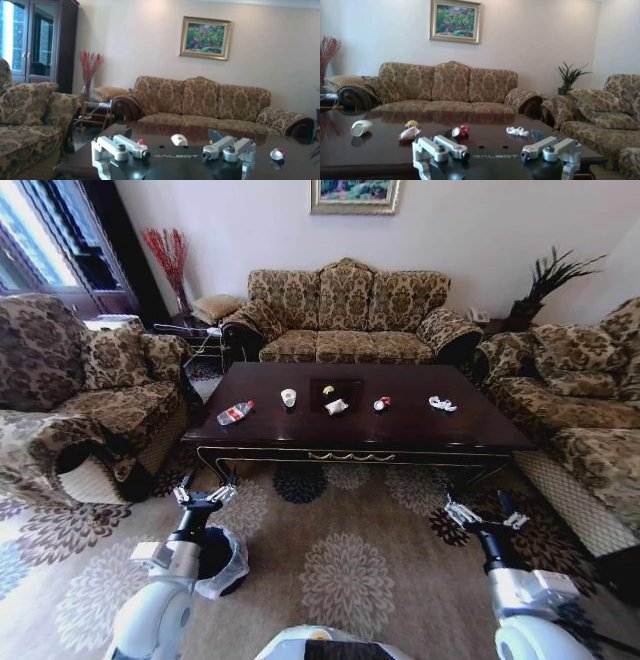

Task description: Move to the front of the table and place the trash on the table into the trash bin.

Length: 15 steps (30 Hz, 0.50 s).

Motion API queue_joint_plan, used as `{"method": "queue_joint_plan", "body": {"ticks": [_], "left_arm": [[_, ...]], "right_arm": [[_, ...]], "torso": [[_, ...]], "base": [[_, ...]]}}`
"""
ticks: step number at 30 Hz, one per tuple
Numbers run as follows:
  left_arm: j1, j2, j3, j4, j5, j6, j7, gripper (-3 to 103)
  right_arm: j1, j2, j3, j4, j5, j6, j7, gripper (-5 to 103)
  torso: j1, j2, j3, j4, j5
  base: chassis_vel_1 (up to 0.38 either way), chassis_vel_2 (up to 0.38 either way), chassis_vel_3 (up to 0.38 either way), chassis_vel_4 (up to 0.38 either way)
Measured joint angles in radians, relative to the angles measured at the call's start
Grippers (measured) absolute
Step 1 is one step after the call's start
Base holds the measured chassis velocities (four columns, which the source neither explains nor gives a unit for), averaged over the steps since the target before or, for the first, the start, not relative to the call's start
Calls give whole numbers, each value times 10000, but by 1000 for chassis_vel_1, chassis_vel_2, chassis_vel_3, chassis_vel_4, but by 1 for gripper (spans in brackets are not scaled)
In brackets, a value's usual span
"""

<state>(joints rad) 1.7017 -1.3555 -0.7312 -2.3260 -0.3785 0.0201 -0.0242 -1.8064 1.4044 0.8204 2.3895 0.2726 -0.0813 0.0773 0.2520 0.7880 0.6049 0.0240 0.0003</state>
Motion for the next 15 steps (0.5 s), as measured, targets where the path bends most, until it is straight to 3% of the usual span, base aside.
{"method": "queue_joint_plan", "body": {"ticks": [11,15], "left_arm": [[35,92,-215,-7,-176,67,278,100],[220,180,-278,-105,-260,212,857,100]], "right_arm": [[-97,6,105,78,-60,59,-16,100],[-106,-7,103,139,-74,58,-210,100]], "torso": [[0,0,0,0,-1],[0,0,0,0,0]], "base": [[0,0,0,0],[0,0,0,0]]}}
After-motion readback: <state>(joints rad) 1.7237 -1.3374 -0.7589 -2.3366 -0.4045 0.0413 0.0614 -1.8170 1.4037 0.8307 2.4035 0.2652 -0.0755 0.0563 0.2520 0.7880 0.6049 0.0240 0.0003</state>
